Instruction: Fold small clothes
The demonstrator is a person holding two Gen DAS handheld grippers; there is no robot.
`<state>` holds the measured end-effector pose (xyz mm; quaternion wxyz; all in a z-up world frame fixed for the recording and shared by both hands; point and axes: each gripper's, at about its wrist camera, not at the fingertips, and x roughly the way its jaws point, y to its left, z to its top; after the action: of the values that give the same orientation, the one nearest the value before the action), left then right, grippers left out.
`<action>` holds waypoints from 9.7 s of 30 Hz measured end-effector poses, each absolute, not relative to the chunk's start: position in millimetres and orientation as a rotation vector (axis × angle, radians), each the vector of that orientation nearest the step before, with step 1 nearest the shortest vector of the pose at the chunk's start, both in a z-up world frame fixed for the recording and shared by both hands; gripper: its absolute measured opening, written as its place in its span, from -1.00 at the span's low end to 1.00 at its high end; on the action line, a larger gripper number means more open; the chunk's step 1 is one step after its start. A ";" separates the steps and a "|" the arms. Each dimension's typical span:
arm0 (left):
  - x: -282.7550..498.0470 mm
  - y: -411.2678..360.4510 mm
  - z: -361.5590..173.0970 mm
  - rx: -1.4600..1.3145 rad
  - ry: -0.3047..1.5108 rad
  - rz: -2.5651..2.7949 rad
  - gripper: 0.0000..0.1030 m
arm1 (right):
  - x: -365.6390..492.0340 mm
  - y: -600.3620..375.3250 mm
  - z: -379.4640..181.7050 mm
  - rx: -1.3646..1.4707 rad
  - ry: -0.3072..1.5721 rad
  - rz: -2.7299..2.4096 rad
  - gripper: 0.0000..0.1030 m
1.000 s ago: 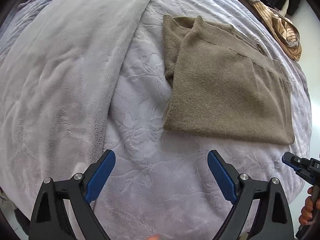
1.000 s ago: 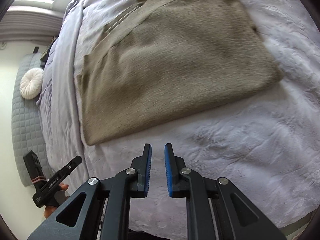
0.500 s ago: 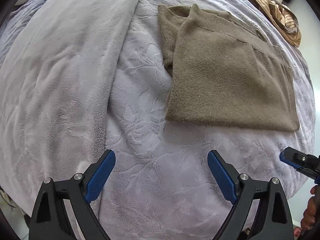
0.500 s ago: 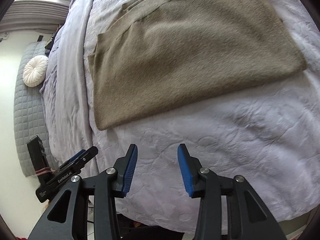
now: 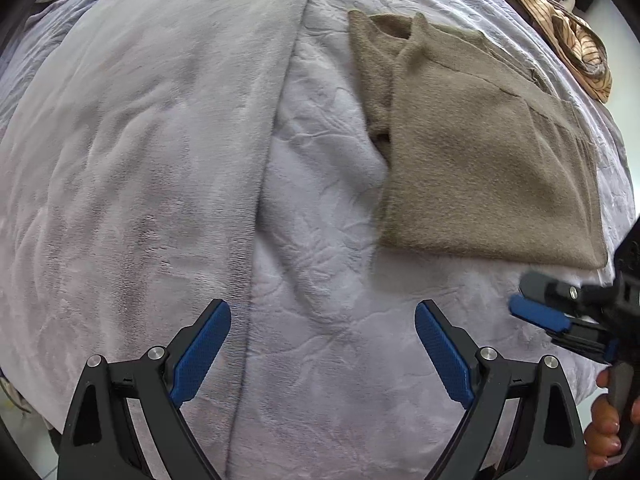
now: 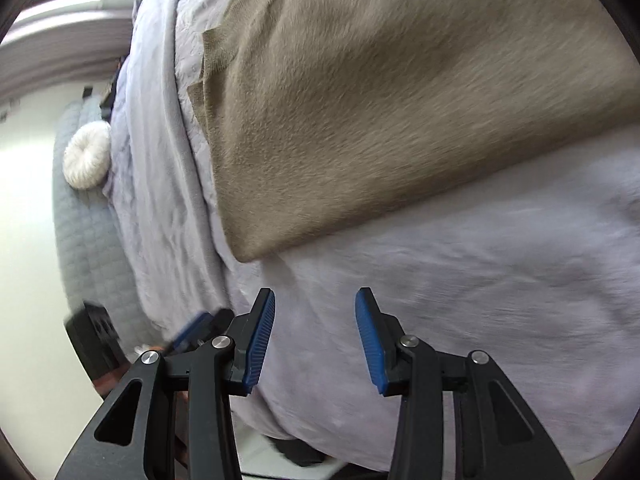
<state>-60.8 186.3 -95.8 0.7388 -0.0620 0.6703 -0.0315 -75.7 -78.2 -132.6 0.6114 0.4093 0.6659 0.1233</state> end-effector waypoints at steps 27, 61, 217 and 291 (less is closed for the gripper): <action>-23.7 238.5 -92.6 -0.267 1.406 -0.050 0.82 | -33.9 -2.5 -162.1 0.920 1.569 0.353 -0.35; 142.1 142.9 -143.2 -0.671 1.457 -0.566 0.52 | -13.8 -61.3 -130.8 1.323 1.293 0.530 -0.83; -46.5 -62.2 1.8 0.063 1.333 -0.250 0.81 | -80.3 -358.4 -50.2 0.649 1.348 0.127 -0.67; 109.4 -94.5 -94.7 -0.051 1.450 -0.298 1.00 | 65.9 -393.7 -126.1 0.645 1.426 0.368 0.26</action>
<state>109.4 -94.5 -94.7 0.7382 -0.0233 0.6604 -0.1355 65.9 -393.7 -126.1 0.6940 0.2889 0.6385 0.1649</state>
